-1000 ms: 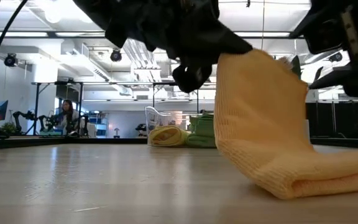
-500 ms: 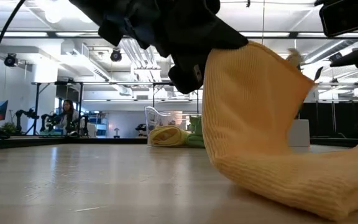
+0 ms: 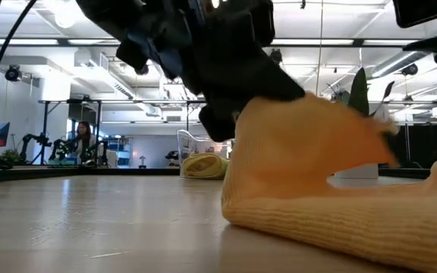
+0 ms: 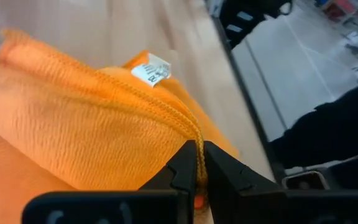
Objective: Fold microfiber towels
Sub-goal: Fold the orange microfiber towel
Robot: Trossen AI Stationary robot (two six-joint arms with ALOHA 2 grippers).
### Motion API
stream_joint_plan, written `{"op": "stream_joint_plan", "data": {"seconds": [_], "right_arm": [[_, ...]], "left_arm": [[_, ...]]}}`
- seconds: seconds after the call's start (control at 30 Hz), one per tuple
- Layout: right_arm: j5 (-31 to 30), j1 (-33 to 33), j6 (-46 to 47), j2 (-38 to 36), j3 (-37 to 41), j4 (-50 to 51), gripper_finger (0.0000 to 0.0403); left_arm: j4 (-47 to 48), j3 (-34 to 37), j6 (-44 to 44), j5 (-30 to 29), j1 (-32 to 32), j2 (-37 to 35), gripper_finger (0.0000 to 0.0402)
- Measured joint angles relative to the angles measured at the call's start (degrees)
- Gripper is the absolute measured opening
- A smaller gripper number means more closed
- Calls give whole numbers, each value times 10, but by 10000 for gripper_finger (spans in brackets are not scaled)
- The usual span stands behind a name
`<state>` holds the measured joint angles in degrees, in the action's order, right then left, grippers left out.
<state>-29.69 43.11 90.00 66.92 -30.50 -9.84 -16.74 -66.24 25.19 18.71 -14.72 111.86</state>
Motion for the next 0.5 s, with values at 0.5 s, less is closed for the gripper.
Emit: {"op": "stream_joint_plan", "data": {"seconds": [0.5], "right_arm": [[31, 5, 27, 127, -10, -108, 324]], "left_arm": [[-6, -17, -1, 1, -12, 2, 11]]}}
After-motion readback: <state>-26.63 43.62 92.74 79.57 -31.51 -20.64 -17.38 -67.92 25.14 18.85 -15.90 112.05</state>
